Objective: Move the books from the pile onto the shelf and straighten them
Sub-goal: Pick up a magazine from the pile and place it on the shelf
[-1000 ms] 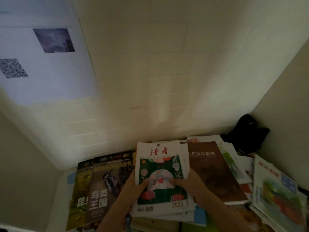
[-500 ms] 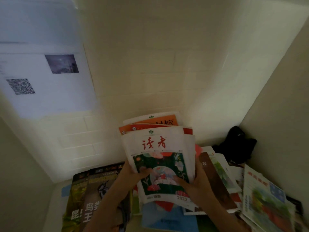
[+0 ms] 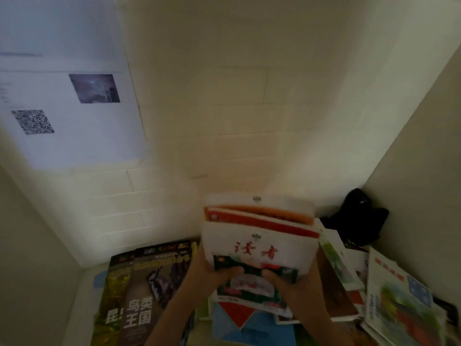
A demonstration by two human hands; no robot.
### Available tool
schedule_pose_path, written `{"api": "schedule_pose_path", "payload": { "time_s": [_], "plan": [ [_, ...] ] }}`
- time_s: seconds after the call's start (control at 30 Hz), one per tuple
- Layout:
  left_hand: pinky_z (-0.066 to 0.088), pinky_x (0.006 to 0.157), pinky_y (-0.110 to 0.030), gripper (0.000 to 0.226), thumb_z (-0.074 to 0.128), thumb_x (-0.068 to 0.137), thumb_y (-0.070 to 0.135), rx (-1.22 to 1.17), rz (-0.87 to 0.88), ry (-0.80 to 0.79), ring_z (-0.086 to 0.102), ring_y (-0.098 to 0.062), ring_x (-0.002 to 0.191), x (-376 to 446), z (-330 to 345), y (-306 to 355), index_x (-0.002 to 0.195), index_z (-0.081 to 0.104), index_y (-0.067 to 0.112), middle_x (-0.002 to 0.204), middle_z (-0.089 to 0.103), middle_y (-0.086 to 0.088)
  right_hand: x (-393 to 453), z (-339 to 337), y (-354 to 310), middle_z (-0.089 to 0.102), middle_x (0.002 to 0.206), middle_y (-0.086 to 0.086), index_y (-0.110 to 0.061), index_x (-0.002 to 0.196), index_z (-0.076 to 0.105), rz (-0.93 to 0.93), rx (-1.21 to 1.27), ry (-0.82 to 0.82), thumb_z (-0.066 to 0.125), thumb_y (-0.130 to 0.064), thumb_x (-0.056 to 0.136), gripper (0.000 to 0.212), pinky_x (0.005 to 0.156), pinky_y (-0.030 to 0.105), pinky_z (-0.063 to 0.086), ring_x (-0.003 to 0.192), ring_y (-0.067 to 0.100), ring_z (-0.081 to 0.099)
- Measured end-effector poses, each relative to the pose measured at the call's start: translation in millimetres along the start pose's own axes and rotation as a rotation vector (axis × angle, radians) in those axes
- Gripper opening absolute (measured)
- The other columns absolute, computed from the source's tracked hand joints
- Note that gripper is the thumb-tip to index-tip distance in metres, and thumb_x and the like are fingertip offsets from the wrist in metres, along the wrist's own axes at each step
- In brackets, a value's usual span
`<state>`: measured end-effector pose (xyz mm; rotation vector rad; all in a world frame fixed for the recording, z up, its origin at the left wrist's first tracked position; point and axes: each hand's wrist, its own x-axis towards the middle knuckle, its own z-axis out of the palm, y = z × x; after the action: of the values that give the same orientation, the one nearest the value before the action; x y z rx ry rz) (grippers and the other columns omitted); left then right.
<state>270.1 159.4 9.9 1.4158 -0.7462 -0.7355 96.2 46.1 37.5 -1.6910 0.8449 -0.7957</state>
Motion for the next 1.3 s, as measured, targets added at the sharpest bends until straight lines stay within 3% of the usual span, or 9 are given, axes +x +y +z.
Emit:
{"api": "schedule_pose_path", "payload": {
  "time_s": [0.1, 0.3, 0.37, 0.5, 0.7, 0.8, 0.87, 1.07, 1.3],
  "plan": [
    [0.056, 0.085, -0.047, 0.082, 0.090, 0.057, 0.031, -0.099, -0.013, 0.026, 0.065, -0.030, 0.107, 0.3, 6.7, -8.2, 0.124, 0.052, 0.003, 0.113, 0.069, -0.013, -4.8, 10.9, 7.9, 0.056, 0.111, -0.019, -0.028, 0.126, 0.040, 0.026, 0.002, 0.089, 0.086, -0.013, 0.063, 0.079, 0.083, 0.013, 0.053, 0.095, -0.021, 0.054],
    [0.057, 0.074, -0.026, 0.055, 0.085, 0.062, 0.012, 0.016, -0.049, -0.006, 0.069, -0.014, 0.096, 6.5, 3.1, -14.2, 0.111, 0.060, 0.014, 0.102, 0.073, 0.004, -12.0, 8.2, 6.7, 0.051, 0.109, -0.027, -0.050, 0.119, 0.029, 0.093, 0.028, -0.004, 0.079, -0.006, 0.072, 0.082, 0.065, 0.007, 0.051, 0.092, -0.015, 0.055],
    [0.058, 0.074, -0.028, 0.054, 0.082, 0.063, 0.005, 0.012, -0.074, -0.008, 0.069, -0.021, 0.099, 5.0, 2.5, -16.9, 0.112, 0.059, 0.011, 0.102, 0.073, 0.000, -19.1, 8.2, 7.2, 0.052, 0.107, -0.026, -0.053, 0.115, 0.029, 0.146, 0.050, -0.032, 0.076, -0.004, 0.075, 0.079, 0.060, 0.011, 0.052, 0.091, -0.009, 0.058],
    [0.059, 0.071, -0.029, 0.047, 0.081, 0.069, 0.008, 0.081, -0.038, 0.010, 0.070, -0.020, 0.095, 16.3, -0.5, -4.8, 0.111, 0.061, 0.013, 0.101, 0.073, -0.003, -15.2, 13.8, -3.8, 0.053, 0.103, -0.022, -0.042, 0.114, 0.037, 0.157, 0.054, -0.001, 0.071, -0.007, 0.082, 0.059, 0.058, 0.007, 0.050, 0.090, -0.008, 0.056],
    [0.061, 0.069, -0.040, 0.085, 0.094, 0.040, 0.050, 0.296, -0.314, -0.164, 0.073, -0.020, 0.084, 76.9, -17.0, 13.6, 0.110, 0.061, 0.015, 0.101, 0.073, -0.005, -8.1, 23.7, -2.7, 0.051, 0.095, -0.018, -0.014, 0.135, 0.032, 0.374, -0.091, 0.081, 0.073, -0.031, 0.083, 0.069, 0.056, 0.012, 0.050, 0.078, -0.003, 0.055],
    [0.060, 0.074, -0.042, 0.078, 0.093, 0.039, 0.049, 0.404, -0.387, -0.284, 0.073, -0.019, 0.083, 88.2, -9.1, 3.5, 0.104, 0.067, 0.016, 0.098, 0.074, -0.004, -2.9, 28.8, 19.1, 0.053, 0.113, -0.002, -0.012, 0.122, 0.039, 0.570, -0.243, 0.060, 0.073, -0.046, 0.078, 0.066, 0.079, 0.026, 0.055, 0.095, 0.015, 0.055],
    [0.060, 0.075, -0.038, 0.077, 0.094, 0.040, 0.048, 0.415, -0.445, -0.327, 0.073, -0.016, 0.086, 89.6, -4.2, -15.7, 0.105, 0.066, 0.018, 0.100, 0.074, -0.001, 0.0, 31.3, 34.7, 0.040, 0.120, 0.003, -0.012, 0.118, 0.037, 0.681, -0.336, 0.049, 0.073, -0.050, 0.077, 0.066, 0.097, 0.031, 0.046, 0.108, 0.020, 0.047],
    [0.059, 0.081, -0.038, 0.074, 0.087, 0.046, 0.063, 0.380, -0.455, -0.438, 0.071, -0.013, 0.092, 96.9, 1.0, -44.1, 0.109, 0.067, 0.031, 0.104, 0.073, 0.004, 13.3, 39.7, 56.9, 0.053, 0.105, 0.002, -0.012, 0.108, 0.042, 0.746, -0.127, 0.170, 0.078, -0.030, 0.077, 0.051, 0.091, 0.031, 0.051, 0.108, 0.024, 0.059],
    [0.059, 0.075, -0.036, 0.052, 0.086, 0.066, 0.037, 0.207, -0.495, -0.350, 0.072, -0.016, 0.089, 80.7, -6.6, -36.8, 0.112, 0.066, 0.024, 0.100, 0.075, 0.000, 19.8, 51.3, 56.3, 0.057, 0.113, 0.006, -0.019, 0.106, 0.043, 0.680, 0.110, 0.242, 0.082, -0.021, 0.072, 0.051, 0.085, 0.044, 0.057, 0.100, 0.025, 0.063]
  ]
}}
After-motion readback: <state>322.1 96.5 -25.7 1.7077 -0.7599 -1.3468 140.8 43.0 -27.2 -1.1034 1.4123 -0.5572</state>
